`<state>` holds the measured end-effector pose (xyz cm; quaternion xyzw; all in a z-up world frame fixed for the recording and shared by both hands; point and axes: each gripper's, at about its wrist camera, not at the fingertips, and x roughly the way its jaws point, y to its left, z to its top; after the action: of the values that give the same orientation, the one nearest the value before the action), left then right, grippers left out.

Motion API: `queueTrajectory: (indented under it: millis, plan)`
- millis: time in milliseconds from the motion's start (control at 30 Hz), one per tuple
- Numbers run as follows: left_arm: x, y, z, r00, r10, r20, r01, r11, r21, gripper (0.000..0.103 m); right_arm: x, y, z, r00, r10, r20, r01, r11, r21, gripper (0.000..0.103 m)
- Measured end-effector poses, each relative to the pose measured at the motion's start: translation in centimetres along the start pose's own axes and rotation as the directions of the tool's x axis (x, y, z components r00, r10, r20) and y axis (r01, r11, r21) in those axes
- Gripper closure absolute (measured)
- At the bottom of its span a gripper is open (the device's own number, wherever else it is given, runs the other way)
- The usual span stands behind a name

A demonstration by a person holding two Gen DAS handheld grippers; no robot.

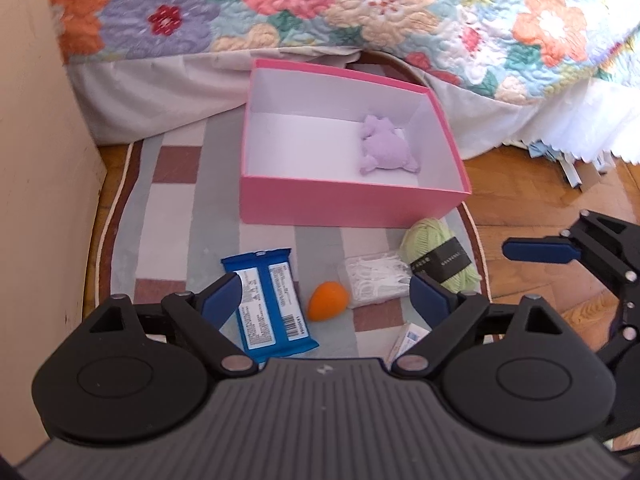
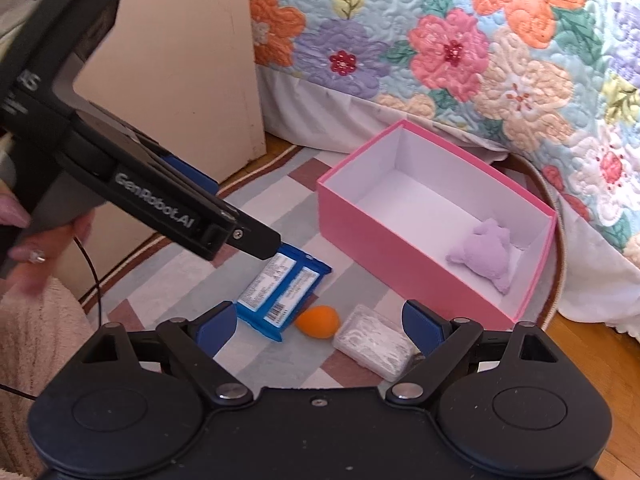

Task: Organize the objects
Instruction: 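Withdraw the left gripper and move it toward the blue wet-wipes pack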

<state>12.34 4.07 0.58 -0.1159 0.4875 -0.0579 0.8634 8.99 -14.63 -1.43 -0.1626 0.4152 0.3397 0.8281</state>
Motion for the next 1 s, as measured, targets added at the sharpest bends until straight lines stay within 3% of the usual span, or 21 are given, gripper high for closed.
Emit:
queueTrajectory:
  millis: [133, 267, 367, 500, 700, 833, 1000]
  plan:
    - [0.9, 1.7, -0.7, 1.0, 0.016, 0.018, -0.015, 1.0, -0.009, 0.012, 0.2, 0.5, -0.1, 0.999, 0.048, 0.025, -0.048, 0.999, -0.011, 0.011]
    - [2.5, 4.4, -1.1, 1.0, 0.026, 0.017, -0.024, 0.995, -0.092, 0.012, 0.8, 0.8, 0.0, 0.996, 0.072, 0.052, -0.072, 0.997, -0.01, 0.011]
    - [3.4, 5.7, -1.7, 0.998, 0.056, 0.017, -0.054, 0.993, -0.101, 0.012, 2.1, 1.5, -0.3, 0.998, 0.043, 0.055, -0.04, 0.998, -0.05, 0.011]
    - [4.7, 7.0, -2.6, 0.998, 0.067, -0.012, -0.068, 0.99, -0.12, 0.012, 3.6, 2.2, -1.5, 0.998, -0.007, 0.069, 0.014, 0.995, -0.1, 0.011]
    - [6.8, 7.9, -3.5, 0.993, 0.1, -0.059, -0.106, 0.987, -0.124, 0.012, 5.3, 2.6, -1.8, 0.993, 0.017, 0.117, -0.005, 0.995, -0.095, 0.011]
    - [7.9, 8.3, -4.1, 0.993, 0.093, -0.077, -0.103, 0.985, -0.135, 0.012, 7.8, 3.2, -2.4, 0.997, 0.023, 0.076, -0.014, 0.992, -0.123, 0.011]
    - [10.0, 9.1, -4.7, 0.984, 0.058, -0.166, -0.086, 0.983, -0.165, 0.011, 10.1, 4.0, -3.2, 0.998, 0.028, 0.055, -0.021, 0.992, -0.121, 0.011]
